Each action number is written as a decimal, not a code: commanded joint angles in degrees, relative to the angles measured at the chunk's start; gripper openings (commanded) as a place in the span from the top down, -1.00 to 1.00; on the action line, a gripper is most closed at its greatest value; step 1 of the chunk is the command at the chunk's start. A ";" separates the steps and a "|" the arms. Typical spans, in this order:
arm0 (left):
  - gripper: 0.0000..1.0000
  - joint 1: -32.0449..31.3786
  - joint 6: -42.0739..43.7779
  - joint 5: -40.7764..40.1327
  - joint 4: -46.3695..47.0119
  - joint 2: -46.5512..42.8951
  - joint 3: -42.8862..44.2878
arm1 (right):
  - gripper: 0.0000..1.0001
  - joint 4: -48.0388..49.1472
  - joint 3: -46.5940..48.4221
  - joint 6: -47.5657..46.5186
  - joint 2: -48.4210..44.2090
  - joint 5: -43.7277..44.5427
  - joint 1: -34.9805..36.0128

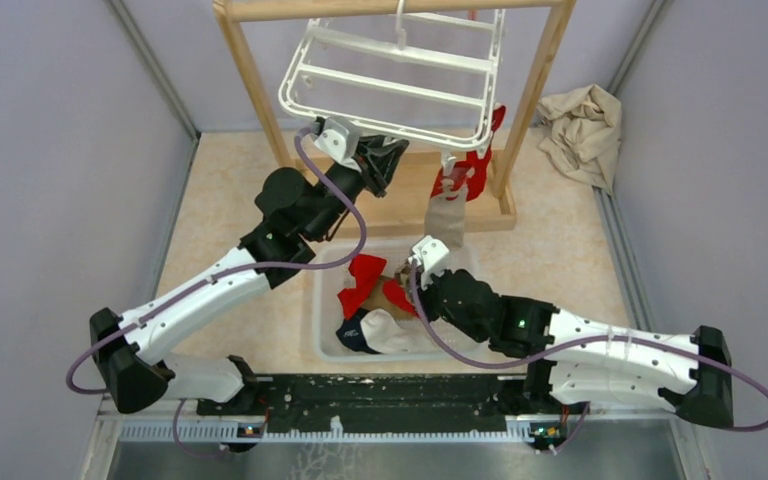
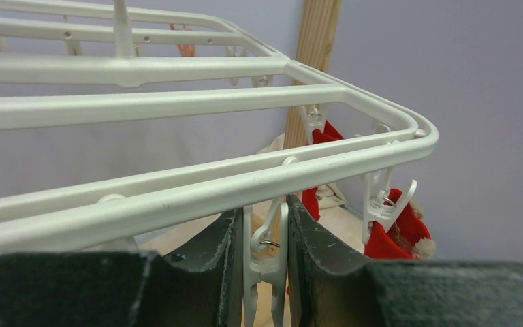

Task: Remove the socks clipped to the hanger
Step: Place the sock in the bin.

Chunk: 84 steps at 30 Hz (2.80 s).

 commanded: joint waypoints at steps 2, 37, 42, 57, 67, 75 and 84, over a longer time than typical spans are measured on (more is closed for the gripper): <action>0.69 3.50 -4.49 -1.20 -3.45 -2.49 -1.58 | 1.00 5.11 1.70 1.71 4.94 -5.88 -0.68; -0.28 17.18 -9.95 5.04 -9.37 -5.62 -1.96 | -0.58 2.07 2.11 0.29 -4.91 -4.34 -6.11; -0.39 17.19 -10.43 5.32 -9.41 -7.18 -3.79 | -0.58 4.36 -0.17 0.34 -6.73 -2.84 -6.64; -0.45 17.18 -12.95 6.15 -11.14 -12.68 -8.19 | -0.59 17.71 -3.88 -3.13 -5.59 -3.17 -12.31; -0.46 17.19 -16.78 11.35 -11.40 -18.57 -15.76 | -0.59 17.41 0.18 -6.43 -4.54 -4.63 -13.56; -0.49 17.18 -19.03 14.20 -9.62 -22.52 -24.18 | -0.59 21.96 0.95 -8.01 -2.44 -10.91 -18.65; -0.59 17.18 -20.99 18.51 -4.32 -24.07 -32.61 | -0.59 24.94 -1.38 -3.87 -4.53 -20.58 -26.31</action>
